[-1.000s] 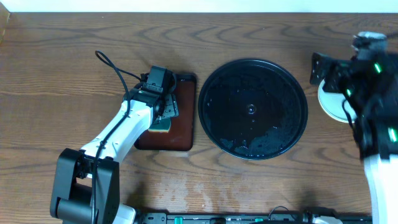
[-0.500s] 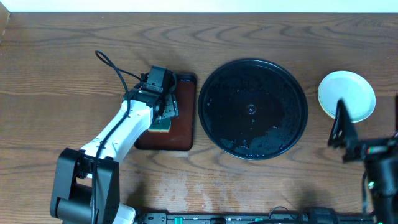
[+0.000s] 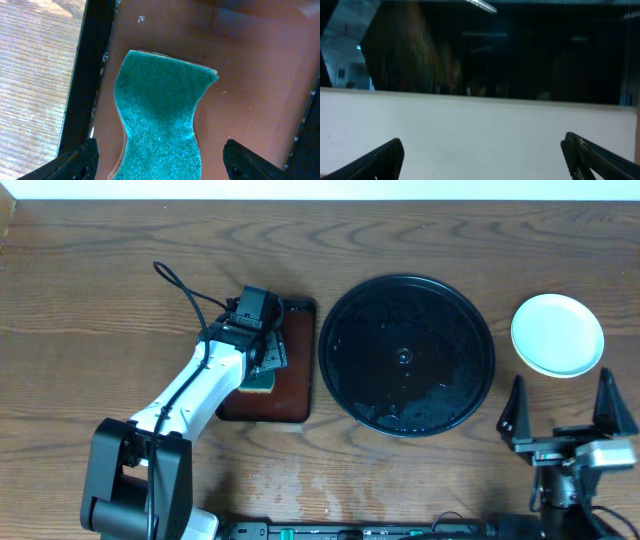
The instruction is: Clean dirty plates on tray and stack at the side
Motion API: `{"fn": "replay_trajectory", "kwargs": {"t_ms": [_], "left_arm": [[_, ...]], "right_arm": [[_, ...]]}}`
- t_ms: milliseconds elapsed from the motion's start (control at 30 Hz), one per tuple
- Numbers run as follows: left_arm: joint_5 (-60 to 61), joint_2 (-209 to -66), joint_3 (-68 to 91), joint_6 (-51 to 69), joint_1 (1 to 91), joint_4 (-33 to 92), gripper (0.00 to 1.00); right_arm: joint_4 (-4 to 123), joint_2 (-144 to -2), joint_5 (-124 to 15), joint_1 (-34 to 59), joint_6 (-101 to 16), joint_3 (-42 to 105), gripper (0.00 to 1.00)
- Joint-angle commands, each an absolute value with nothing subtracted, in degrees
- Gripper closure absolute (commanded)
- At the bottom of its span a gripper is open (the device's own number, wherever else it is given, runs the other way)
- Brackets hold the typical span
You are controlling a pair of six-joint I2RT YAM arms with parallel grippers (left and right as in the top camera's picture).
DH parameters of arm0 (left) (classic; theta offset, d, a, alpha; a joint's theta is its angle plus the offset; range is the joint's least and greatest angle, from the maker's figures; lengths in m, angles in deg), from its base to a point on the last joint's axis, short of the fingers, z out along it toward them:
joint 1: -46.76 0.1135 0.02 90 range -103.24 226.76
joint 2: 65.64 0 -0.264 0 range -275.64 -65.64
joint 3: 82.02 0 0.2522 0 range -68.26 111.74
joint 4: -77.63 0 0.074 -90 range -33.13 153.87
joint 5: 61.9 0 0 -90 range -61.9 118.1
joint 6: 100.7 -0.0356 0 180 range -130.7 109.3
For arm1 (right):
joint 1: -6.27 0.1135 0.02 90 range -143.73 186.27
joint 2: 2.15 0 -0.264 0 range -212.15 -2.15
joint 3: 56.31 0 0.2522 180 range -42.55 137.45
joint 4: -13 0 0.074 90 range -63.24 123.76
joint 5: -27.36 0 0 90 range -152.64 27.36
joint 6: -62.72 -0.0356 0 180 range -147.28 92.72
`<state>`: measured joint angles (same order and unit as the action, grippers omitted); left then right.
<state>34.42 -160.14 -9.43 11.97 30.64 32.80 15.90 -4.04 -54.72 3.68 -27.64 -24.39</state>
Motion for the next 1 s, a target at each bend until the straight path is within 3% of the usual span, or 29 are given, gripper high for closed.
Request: {"fn": "replay_trajectory", "kwargs": {"t_ms": [0,367,700,967], "left_arm": [[34.73,-160.01,-9.61,12.06,30.79,32.74,0.2],[34.73,-160.01,-9.61,12.06,30.79,32.74,0.2],[34.73,-160.01,-9.61,12.06,30.79,32.71,0.19],[34.73,-160.01,-9.61,12.06,30.79,32.74,0.19]], "right_arm": [[10.75,-2.49,-55.07,4.12,-27.2,-30.89,0.01],[9.81,-2.43,-55.07,4.14,-25.98,-42.12,0.01],[29.52,-2.43,-50.26,5.19,-13.25,-42.25,0.01],[29.89,-2.45,-49.28,5.65,-16.07,-42.25,0.01]]}}
